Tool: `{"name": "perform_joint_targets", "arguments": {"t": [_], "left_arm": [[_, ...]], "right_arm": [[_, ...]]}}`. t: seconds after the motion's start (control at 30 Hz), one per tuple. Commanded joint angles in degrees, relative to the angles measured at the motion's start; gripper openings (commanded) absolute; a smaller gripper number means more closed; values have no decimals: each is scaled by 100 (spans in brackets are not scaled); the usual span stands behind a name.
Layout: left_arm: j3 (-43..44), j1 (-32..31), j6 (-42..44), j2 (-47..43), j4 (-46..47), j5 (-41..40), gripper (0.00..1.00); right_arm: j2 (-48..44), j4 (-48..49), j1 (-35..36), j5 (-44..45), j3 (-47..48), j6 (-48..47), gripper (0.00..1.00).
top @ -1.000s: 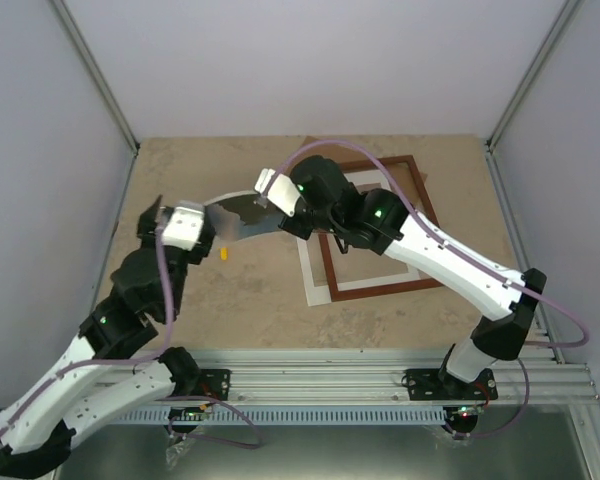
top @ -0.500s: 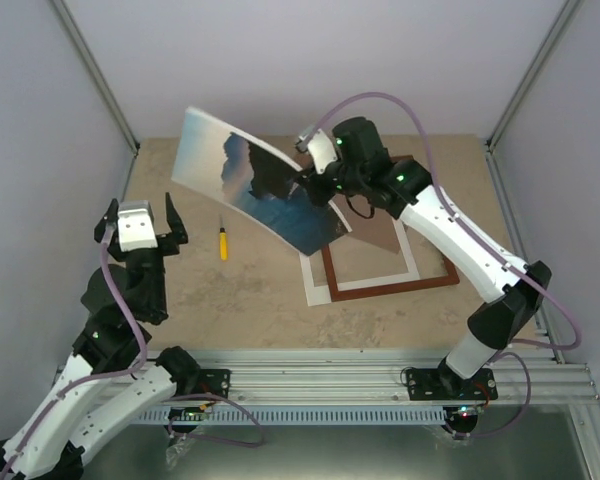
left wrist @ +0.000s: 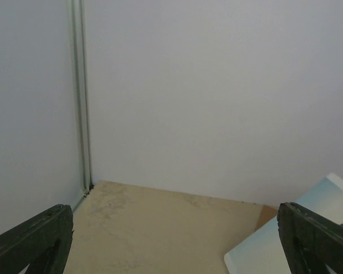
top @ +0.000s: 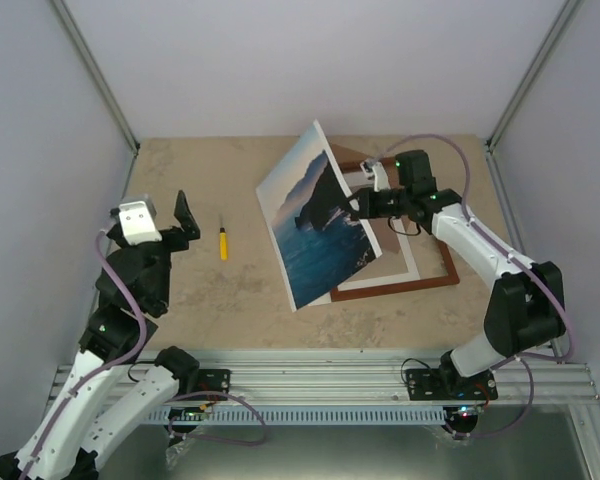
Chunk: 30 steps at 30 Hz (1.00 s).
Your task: Take the photo out of the frame
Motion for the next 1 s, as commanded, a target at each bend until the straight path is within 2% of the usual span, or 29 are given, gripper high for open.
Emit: {"name": "perform_joint_targets", "arguments": {"t": [0.0, 0.13, 0.5, 0.77, 0.97], "left_arm": [[65, 139, -499, 75, -226, 607, 99], [-10, 296, -578, 128, -281, 1021, 99], [-274, 396, -731, -28, -296, 1171, 99], [-294, 415, -857, -17, -313, 1254, 99], [-345, 565, -1081, -107, -235, 1386, 99]], "right_arm": [[-40, 686, -338, -667, -417, 638, 0], [154, 1043, -676, -928, -949, 870, 0], [134, 2382, -1133, -813, -2586, 1359, 0], [-165, 3614, -1196, -381, -3657, 2377, 0], [-512, 4169, -1200, 16, -4165, 2989, 0]]}}
